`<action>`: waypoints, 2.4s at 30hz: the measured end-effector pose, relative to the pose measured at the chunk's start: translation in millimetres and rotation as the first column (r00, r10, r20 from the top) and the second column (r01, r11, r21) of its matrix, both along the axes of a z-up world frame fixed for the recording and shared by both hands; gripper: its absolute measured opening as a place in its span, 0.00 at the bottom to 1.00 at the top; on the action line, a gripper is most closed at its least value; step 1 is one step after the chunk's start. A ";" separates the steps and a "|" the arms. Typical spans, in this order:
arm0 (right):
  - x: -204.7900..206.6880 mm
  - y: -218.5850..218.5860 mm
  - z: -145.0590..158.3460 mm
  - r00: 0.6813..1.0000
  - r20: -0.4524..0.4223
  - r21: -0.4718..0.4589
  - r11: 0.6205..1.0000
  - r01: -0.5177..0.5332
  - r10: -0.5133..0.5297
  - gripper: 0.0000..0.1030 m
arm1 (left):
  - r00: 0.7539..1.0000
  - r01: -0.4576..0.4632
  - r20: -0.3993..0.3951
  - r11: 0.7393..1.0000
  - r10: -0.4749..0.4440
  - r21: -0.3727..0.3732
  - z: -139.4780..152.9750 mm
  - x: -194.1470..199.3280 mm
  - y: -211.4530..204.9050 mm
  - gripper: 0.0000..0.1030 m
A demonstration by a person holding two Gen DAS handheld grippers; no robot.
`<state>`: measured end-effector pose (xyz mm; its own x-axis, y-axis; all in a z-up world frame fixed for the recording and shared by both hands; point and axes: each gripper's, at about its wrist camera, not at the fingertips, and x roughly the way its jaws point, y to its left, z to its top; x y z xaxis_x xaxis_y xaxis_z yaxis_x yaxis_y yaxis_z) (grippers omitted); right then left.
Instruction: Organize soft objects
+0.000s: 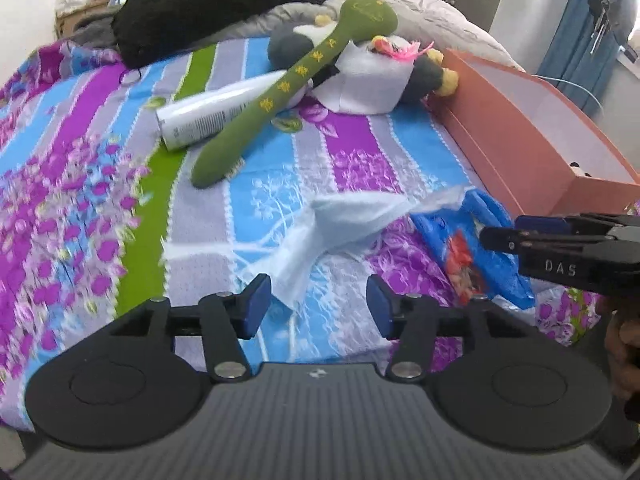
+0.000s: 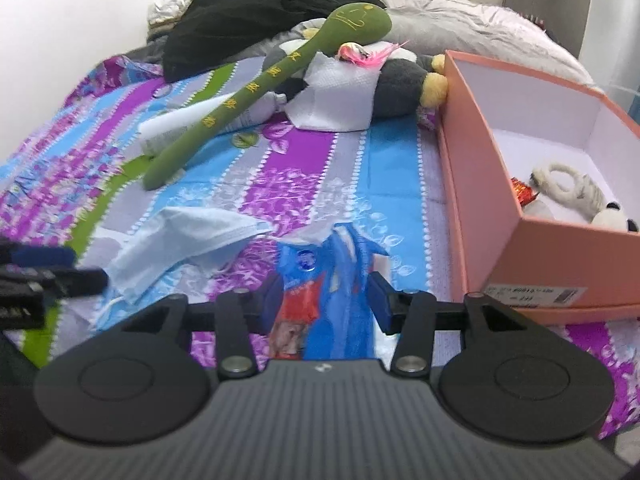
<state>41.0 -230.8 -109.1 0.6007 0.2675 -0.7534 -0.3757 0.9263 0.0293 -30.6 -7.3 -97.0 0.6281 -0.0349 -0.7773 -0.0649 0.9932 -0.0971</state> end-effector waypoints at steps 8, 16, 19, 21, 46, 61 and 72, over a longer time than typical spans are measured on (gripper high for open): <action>1.8 -6.3 -3.5 1.000 -0.010 0.008 1.000 0.028 -0.028 0.47 | 0.998 0.053 0.015 0.994 -0.055 0.098 -1.6 26.5 2.7 0.58; 3.7 -13.5 -19.0 0.995 -0.072 0.043 0.997 0.065 -0.062 0.47 | 0.998 0.069 -0.010 0.992 -0.068 0.103 -18.6 54.4 5.1 0.58; 4.5 -14.2 -25.0 0.993 -0.095 0.053 0.996 0.074 -0.069 0.47 | 0.997 0.077 -0.015 0.992 -0.076 0.103 -22.4 63.1 6.2 0.58; 4.3 -13.8 -26.9 0.993 -0.099 0.053 0.996 0.074 -0.069 0.47 | 0.997 0.081 -0.016 0.991 -0.080 0.106 -24.7 69.2 6.9 0.58; 3.8 -14.3 -32.4 0.993 -0.106 0.066 0.996 0.067 -0.059 0.18 | 0.997 0.035 -0.075 0.999 -0.035 -0.014 -40.5 92.6 -1.7 0.08; -4.7 -17.7 18.3 0.997 0.003 0.115 0.991 0.070 -0.071 0.07 | 0.999 -0.019 0.049 0.998 0.022 -0.053 23.6 77.7 -6.5 0.05; 7.2 -41.9 95.3 0.979 0.173 0.193 0.978 0.078 -0.112 0.07 | 0.986 0.009 0.169 0.996 0.006 -0.087 96.7 93.3 -32.1 0.05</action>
<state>48.2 -272.7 -13.8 0.7520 0.3268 -0.5724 -0.3014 0.9428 0.1424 62.7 -39.5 -0.3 0.7501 -0.0986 -0.6540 -0.0390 0.9805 -0.1926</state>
